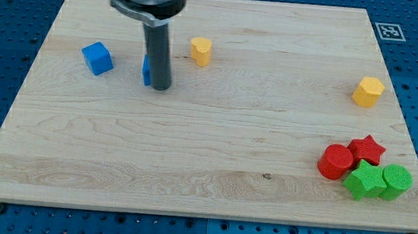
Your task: Slide the yellow heart towards the right and up a bit
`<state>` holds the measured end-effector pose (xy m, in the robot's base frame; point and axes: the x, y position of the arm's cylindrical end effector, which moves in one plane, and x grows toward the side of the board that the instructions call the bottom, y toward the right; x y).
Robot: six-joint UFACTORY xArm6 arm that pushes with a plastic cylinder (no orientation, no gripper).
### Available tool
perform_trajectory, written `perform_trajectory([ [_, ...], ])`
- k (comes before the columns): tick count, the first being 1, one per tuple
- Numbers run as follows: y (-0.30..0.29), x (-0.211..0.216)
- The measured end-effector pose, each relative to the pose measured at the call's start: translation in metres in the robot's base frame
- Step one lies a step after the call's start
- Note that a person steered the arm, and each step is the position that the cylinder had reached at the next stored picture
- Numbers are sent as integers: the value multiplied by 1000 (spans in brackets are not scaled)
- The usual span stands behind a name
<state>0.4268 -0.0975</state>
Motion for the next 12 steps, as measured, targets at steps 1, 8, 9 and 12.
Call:
perform_trajectory([
  [1,-18,0],
  [8,75,-78],
  [9,75,-108],
  [12,101,-124],
])
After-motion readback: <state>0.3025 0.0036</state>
